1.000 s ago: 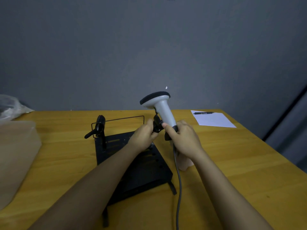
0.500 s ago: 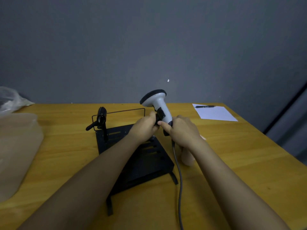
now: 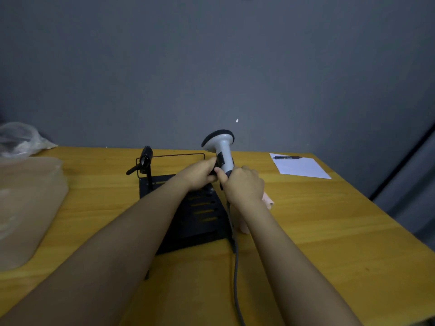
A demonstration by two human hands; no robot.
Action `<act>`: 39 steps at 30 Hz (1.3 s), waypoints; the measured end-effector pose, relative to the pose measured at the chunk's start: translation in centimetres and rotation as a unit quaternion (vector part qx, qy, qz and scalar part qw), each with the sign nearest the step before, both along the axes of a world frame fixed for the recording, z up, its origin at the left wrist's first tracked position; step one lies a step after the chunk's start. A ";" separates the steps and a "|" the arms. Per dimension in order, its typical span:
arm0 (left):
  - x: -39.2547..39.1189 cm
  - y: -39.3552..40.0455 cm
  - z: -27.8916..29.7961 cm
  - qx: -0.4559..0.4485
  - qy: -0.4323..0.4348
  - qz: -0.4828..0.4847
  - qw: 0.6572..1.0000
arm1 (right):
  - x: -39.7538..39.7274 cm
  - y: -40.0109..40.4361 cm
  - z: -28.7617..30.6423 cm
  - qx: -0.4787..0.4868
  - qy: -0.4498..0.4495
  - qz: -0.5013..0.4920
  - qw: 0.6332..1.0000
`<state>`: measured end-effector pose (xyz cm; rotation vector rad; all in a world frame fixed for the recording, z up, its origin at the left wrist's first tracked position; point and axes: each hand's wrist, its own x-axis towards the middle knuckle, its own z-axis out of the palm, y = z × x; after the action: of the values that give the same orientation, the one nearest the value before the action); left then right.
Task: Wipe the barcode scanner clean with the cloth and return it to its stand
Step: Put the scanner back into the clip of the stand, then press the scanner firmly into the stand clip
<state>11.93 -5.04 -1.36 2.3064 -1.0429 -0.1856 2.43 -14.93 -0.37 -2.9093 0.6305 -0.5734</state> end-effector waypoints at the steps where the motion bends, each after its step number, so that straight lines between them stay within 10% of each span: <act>1: -0.1 0.0 0.3 0.000 0.005 -0.002 1.000 | -0.1 0.2 0.0 -0.002 0.001 -0.009 1.000; 21: -2.2 2.7 3.2 -0.011 -0.070 0.121 0.990 | -4.1 -1.3 5.0 -0.007 -0.208 0.019 0.978; 33: -9.0 16.8 10.9 -0.057 -0.120 0.205 0.970 | -5.5 10.7 11.4 0.186 -0.265 0.236 0.916; 39: -10.7 27.8 11.9 -0.062 -0.118 0.305 0.943 | -4.7 20.5 13.4 0.439 -0.171 0.365 0.803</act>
<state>1.25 22.73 10.56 2.4513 -0.3815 0.4002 -2.30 5.58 13.00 -1.8517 -0.2562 -0.4798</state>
